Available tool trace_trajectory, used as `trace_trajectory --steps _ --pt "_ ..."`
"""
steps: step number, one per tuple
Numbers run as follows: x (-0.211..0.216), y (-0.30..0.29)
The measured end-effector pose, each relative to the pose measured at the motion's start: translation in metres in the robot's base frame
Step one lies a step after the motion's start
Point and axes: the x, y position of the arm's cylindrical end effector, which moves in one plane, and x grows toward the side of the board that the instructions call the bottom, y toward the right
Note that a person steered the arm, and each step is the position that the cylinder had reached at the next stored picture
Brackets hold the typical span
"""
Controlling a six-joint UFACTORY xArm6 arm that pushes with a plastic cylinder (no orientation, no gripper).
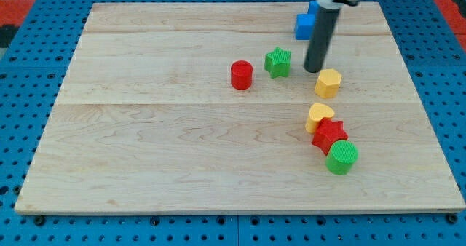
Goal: Push the green star to the top of the red circle
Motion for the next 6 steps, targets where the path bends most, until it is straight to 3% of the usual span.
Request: trace_trajectory --steps 1,4,6 --pt "-0.014 -0.044" --pt "0.003 -0.063" --pt "-0.056 -0.097"
